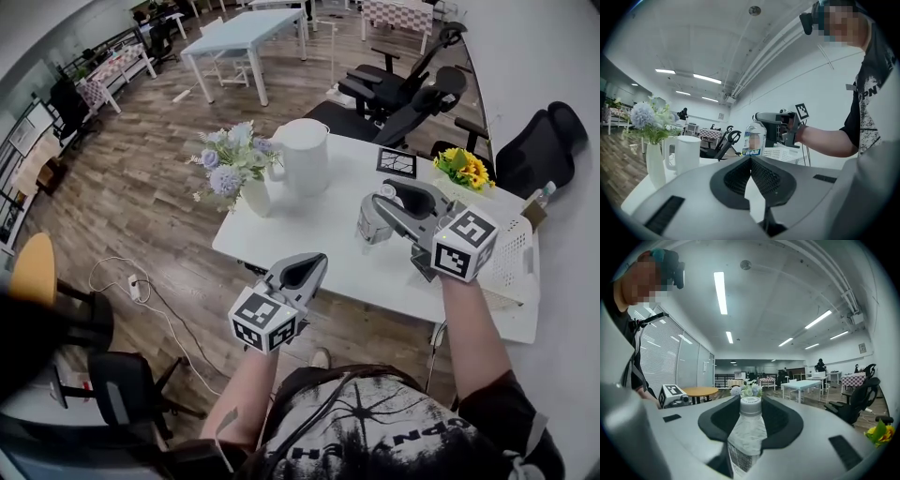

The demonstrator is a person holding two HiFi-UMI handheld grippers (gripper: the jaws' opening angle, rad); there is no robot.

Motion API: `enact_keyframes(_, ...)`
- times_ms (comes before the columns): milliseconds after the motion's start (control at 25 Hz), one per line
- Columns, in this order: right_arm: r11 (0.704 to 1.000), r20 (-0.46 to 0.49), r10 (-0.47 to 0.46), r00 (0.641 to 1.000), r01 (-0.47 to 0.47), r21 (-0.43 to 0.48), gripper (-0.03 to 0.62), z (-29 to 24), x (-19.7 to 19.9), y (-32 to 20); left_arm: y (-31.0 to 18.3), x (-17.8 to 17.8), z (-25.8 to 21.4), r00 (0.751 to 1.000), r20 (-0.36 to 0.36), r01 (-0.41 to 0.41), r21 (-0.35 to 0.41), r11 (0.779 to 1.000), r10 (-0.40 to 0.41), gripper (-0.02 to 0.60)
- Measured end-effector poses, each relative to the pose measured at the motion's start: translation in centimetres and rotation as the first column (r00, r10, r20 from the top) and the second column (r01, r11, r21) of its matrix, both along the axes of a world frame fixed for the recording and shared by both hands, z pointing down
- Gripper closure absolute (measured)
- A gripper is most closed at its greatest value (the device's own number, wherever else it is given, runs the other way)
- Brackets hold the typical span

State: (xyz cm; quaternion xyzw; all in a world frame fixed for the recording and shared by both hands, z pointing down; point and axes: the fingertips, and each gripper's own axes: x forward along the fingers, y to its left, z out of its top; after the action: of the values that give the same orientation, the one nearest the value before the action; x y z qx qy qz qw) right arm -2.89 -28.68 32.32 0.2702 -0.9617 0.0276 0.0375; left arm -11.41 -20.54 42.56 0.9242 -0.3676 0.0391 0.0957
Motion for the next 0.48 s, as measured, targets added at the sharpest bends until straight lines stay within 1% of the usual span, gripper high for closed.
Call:
enact_keyframes(80, 1.000, -0.008, 0.001, 1.000, -0.001, -0.012, 0.439, 1.2, -1.4, -0.4, -0.3, -1.5, 0.3, 1.000, 0.004, 0.004, -0.008, 1.000, -0.004, 0.571)
enact_keyframes(280, 0.999, -0.018, 0.028, 0.999, -0.029, -0.043, 0.439, 4.4, -3.4, -1.3, -0.8, -4.3, 1.5, 1.000, 0.007, 0.012, -0.032, 0.999, -0.012, 0.571)
enact_keyframes(480, 0.995, -0.038, 0.064, 0.997, -0.066, -0.072, 0.439, 8.1, -4.9, -1.9, -1.3, -6.1, 2.6, 1.000, 0.010, 0.012, -0.054, 0.998, -0.011, 0.571)
